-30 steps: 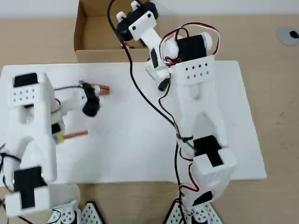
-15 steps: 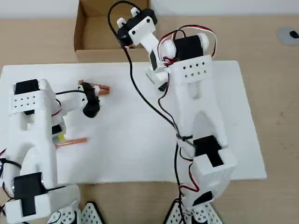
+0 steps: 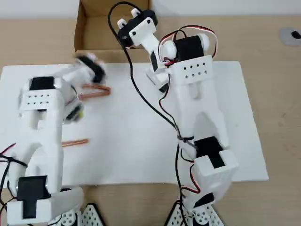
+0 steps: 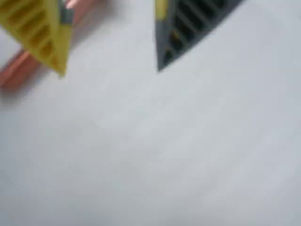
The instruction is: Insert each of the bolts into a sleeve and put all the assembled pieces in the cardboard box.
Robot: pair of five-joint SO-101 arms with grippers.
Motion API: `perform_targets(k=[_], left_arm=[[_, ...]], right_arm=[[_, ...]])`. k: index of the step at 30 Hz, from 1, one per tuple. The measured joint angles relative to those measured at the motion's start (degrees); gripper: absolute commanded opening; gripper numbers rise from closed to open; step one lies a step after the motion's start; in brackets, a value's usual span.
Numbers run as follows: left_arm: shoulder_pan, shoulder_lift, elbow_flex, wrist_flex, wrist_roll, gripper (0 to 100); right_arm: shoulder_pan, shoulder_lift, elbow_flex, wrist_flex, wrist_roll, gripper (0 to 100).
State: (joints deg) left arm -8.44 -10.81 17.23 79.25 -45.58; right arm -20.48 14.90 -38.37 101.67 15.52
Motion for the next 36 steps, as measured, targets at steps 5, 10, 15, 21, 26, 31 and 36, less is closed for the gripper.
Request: perform_targets(k=[5, 10, 15, 21, 26, 31, 36], left_arm=[[-7.82, -0.18, -2.9, 4.31, 44.31, 14], [-10.64, -0.35, 3.69, 4.92, 75.25, 14], [-10.73, -0.35, 9.58, 4.84, 86.86, 14], [-10.73, -0.44, 12.48, 3.96, 99.87, 14], [-10.73, -0.44, 14.86, 2.46, 104.88, 14], [-10.73, -0.44, 15.74, 1.58, 107.43, 14], [-11.16, -0.44, 17.67, -1.14, 107.69, 14]], right_arm=[[0.0, 0.0, 0.0, 0.0, 0.0, 1.1], [0.09, 0.0, 0.0, 0.0, 0.0, 1.1], [0.09, 0.0, 0.09, 0.0, 0.0, 1.1], [0.09, 0.0, 0.09, 0.0, 0.0, 1.1], [0.09, 0.0, 0.09, 0.0, 0.0, 1.1], [0.09, 0.0, 0.09, 0.0, 0.0, 1.1], [0.09, 0.0, 0.09, 0.0, 0.0, 1.1]])
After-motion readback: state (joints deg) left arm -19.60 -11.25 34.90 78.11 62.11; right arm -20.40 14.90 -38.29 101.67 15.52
